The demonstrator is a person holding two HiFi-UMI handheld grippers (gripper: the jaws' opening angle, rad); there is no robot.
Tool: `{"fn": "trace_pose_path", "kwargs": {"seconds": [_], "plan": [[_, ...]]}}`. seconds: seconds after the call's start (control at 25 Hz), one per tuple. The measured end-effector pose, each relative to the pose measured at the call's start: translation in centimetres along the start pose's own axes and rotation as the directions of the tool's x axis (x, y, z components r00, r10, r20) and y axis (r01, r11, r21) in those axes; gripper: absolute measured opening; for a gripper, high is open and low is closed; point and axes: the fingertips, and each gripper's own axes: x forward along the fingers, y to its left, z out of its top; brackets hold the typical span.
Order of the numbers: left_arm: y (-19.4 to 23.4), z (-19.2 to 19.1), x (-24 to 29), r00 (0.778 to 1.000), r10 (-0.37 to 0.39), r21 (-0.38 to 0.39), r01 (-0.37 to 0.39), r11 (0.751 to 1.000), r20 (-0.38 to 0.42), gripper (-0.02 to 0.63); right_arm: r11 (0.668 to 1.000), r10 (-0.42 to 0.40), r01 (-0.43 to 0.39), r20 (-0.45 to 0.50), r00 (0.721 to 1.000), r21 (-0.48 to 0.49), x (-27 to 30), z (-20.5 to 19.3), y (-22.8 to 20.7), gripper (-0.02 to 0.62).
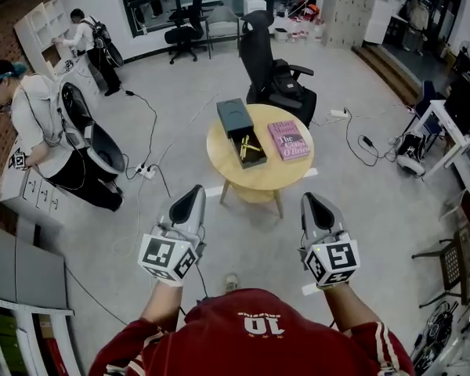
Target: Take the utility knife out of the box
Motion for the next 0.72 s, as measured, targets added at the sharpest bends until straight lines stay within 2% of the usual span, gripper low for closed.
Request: {"fn": "trace_pose_path", "kwargs": {"seconds": [0.44, 0.72], "plan": [[3.6, -0.7, 3.1, 1.000, -0.014, -0.015, 0.013, 1.000, -0.003, 0.003, 1.000, 0.001, -0.001, -0.032, 0.999, 0.016, 4.3, -0.7, -0.2, 0.000], [6.7, -1.1, 5.3, 0.999, -0.047, -0.015, 0.047, 0.999, 0.000, 0.003, 1.000, -0.011, 0.011, -0.041, 0.999, 0.006, 7.7, -0.9, 0.7, 0.002]]}}
